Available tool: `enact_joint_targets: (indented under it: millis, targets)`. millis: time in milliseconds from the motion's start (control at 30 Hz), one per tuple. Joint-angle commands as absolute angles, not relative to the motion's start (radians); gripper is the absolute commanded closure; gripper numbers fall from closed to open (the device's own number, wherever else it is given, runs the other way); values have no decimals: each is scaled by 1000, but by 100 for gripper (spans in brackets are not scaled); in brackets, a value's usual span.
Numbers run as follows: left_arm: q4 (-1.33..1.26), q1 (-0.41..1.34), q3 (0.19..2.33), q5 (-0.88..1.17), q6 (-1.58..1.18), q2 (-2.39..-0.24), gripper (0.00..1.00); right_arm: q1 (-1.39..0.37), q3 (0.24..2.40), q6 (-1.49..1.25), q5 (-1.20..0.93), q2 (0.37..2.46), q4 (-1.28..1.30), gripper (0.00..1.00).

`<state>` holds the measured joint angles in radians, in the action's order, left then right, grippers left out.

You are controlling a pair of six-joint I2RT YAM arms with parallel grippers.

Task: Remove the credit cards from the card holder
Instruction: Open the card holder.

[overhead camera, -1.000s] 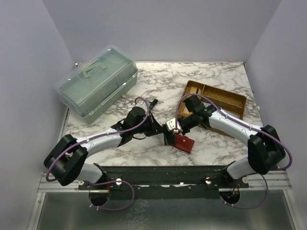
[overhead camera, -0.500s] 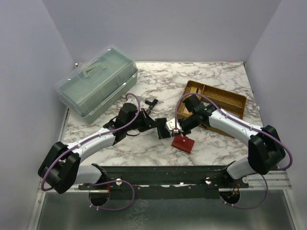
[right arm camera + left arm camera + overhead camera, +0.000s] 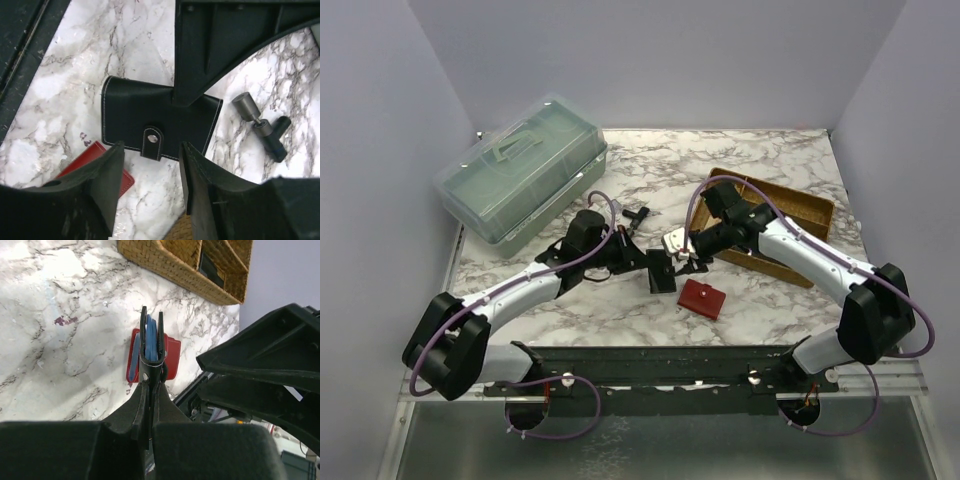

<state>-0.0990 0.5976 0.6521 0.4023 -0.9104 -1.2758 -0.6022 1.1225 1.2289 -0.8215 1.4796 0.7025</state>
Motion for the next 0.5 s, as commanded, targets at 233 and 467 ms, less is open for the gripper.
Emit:
enact_joint_targets:
  millis: [233,467]
  targets:
    - [-75,600,721,526,-863,-1324,100,-619,1166,1481,-819,1577,787,41]
    - [-77,600,725,532,-861,-1333,100,-638,1145,1522,-806,1583,820,46]
